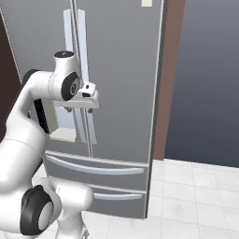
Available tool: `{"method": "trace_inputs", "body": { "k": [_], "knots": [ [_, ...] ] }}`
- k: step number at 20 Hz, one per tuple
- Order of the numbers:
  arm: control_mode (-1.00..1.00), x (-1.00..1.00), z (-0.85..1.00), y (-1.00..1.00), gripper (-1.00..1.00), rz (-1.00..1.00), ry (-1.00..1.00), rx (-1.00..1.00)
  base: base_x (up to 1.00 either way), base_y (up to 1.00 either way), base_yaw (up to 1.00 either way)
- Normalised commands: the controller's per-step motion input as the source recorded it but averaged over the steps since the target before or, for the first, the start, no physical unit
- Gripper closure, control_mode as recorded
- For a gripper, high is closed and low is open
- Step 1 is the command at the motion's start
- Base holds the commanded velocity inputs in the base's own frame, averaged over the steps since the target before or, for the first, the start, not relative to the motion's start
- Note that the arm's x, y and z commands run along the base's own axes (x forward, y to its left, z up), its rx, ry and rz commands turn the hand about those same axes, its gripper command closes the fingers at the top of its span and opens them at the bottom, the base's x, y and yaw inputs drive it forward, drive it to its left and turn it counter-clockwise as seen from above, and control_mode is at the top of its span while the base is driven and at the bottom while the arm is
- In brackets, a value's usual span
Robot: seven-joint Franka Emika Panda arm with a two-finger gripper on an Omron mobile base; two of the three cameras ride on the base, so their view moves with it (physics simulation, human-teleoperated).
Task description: Retrieve the sausage and cheese from the fridge and place them on the cutting board on the counter.
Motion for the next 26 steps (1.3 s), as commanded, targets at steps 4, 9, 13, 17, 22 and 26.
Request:
{"method": "trace_inputs", "body": {
  "k": [4, 9, 13, 17, 22, 26],
  "knots": [
    [1.00, 0.00, 0.00, 0.00, -1.00, 0.00, 0.00, 0.00, 0.00, 0.00, 0.00],
    [-1.00, 0.00, 0.00, 0.00, -1.00, 0.00, 0.00, 0.00, 0.00, 0.00, 0.00],
    [-1.00, 0.00, 0.00, 0.00, -1.00, 0.00, 0.00, 0.00, 0.00, 0.00, 0.00],
    [-1.00, 0.00, 0.00, 0.00, -1.00, 0.00, 0.00, 0.00, 0.00, 0.00, 0.00],
    [-1.00, 0.00, 0.00, 0.00, -1.00, 0.00, 0.00, 0.00, 0.00, 0.00, 0.00],
    [-1.00, 0.00, -0.03, 0.09, -1.00, 0.00, -0.07, 0.00, 0.00, 0.00, 0.00]
  ]
}}
